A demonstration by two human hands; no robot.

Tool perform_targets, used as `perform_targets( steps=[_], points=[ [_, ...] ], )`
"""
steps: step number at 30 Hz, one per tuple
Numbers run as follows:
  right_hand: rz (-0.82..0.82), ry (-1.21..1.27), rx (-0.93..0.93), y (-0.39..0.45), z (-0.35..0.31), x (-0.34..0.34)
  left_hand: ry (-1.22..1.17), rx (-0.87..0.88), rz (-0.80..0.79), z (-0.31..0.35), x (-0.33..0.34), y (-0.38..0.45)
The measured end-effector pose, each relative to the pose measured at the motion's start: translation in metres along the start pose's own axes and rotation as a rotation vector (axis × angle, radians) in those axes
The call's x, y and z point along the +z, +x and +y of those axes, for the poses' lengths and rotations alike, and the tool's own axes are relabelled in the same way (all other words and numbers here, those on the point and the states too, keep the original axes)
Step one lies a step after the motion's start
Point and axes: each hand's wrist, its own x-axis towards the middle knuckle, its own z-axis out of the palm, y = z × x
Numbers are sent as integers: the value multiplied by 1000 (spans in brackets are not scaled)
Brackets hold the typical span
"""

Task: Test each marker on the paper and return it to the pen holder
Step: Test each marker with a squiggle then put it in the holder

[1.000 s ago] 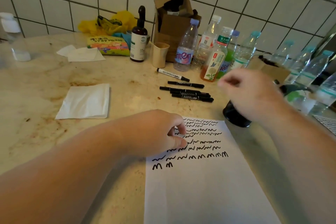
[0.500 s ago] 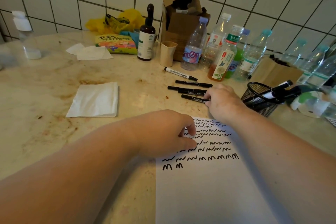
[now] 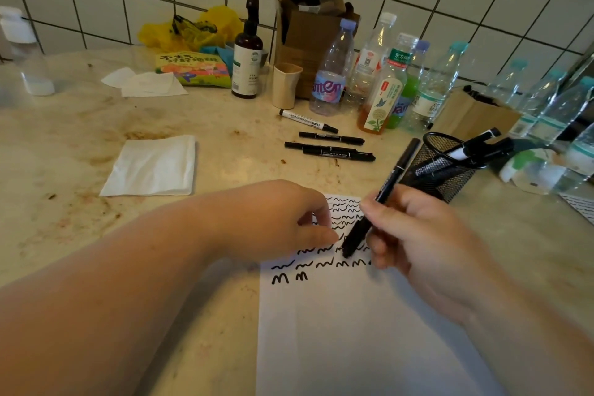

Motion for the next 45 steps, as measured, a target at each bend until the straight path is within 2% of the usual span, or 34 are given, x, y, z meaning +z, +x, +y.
perform_targets(
  steps=[4, 10, 15, 18, 21, 23, 26, 28, 31, 33, 45],
  points=[
    [-23, 187, -65, -2, 11, 3, 20, 40, 0, 7, -2, -1],
    [-126, 235, -136, -6, 13, 4, -9, 74, 51, 9, -5, 0],
    [-186, 188, -206, -10, 7, -3, -296, 174, -141, 7, -14, -6],
    [-234, 157, -271, -13, 5, -2, -387, 219, -261, 3, -17, -7],
    [-163, 279, -297, -12, 4, -11, -449, 220, -344, -6, -22, -13],
    [-89, 325, -286, -9, 6, -18, -496, 193, -241, -10, -25, -14],
    [-44, 154, -149, -9, 10, -12, -313, 83, 44, -5, -22, -5],
    [-108, 60, -84, -10, 11, -3, -140, 34, 125, 0, -14, 0],
    [-162, 1, -36, -13, 10, 1, 63, -29, 108, -1, -5, 2],
    [-161, -15, -30, -14, 11, 1, 118, -32, 85, -4, -2, 3],
    [-148, -82, -50, -19, 6, 5, 178, 24, 70, -10, 3, 6]
  ],
)
